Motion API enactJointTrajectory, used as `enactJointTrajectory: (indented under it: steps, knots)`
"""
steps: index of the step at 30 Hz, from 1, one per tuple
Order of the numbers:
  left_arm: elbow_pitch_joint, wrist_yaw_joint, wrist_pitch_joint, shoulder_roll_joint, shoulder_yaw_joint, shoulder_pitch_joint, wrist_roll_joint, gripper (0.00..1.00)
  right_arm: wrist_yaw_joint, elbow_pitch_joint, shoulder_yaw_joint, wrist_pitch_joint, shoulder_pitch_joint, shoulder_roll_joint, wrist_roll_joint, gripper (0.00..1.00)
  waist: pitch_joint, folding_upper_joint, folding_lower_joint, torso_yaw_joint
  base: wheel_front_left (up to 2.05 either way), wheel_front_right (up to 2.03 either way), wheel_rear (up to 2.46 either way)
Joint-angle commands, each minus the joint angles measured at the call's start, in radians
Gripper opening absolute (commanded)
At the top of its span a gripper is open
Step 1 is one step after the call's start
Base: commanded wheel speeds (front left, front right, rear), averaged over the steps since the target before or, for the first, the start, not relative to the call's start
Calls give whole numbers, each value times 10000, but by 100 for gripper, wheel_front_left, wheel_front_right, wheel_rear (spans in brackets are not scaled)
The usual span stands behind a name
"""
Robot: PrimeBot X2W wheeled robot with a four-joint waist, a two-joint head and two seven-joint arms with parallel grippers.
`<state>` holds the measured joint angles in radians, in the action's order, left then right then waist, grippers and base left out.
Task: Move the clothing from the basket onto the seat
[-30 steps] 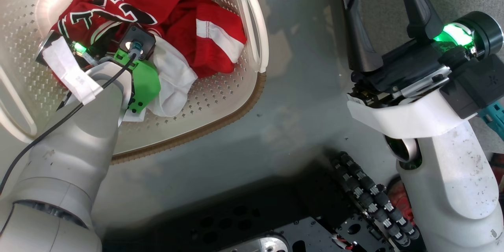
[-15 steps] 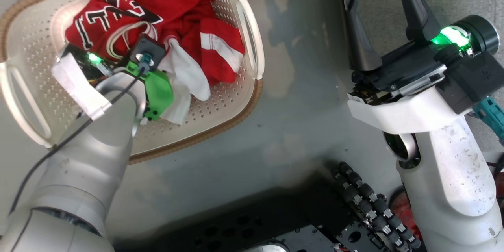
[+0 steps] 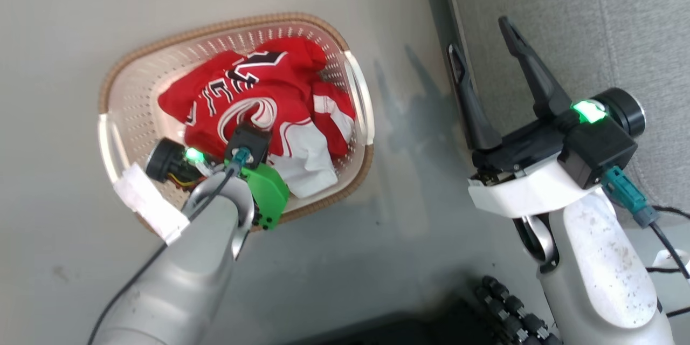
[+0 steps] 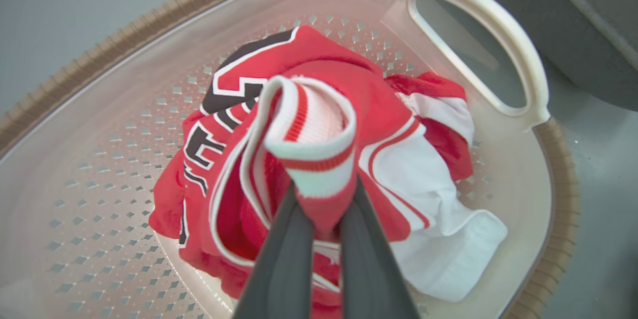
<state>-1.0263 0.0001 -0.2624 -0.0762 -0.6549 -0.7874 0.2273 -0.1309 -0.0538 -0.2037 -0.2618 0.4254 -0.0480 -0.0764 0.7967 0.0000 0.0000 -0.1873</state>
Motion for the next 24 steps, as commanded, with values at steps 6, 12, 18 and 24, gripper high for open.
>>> enactJointTrajectory:
  steps: [6, 12, 18, 24]
  knots:
    - [1468, 162, -22, 86, 475, 1615, 199, 0, 5, 380, 190, -49, -1118, -44, 207, 100, -3091, 0, 0, 1085, 0, 0, 0]
    - [2545, 156, -21, 96, 976, 2763, 251, 0, 5, 690, 282, -49, -2137, -44, 251, 100, -4634, 0, 0, 1310, 0, 0, 0]
    - [3557, 101, -22, 61, 1477, 3556, 146, 0, 5, 855, 286, -49, -2880, -41, 169, 100, -5698, 0, 0, 1343, 0, 0, 0]
    - [4711, 56, -22, 44, 1902, 3975, -61, 0, 5, 990, 203, -49, -3243, -41, 108, 100, -6235, 0, 0, 1299, 0, 0, 0]
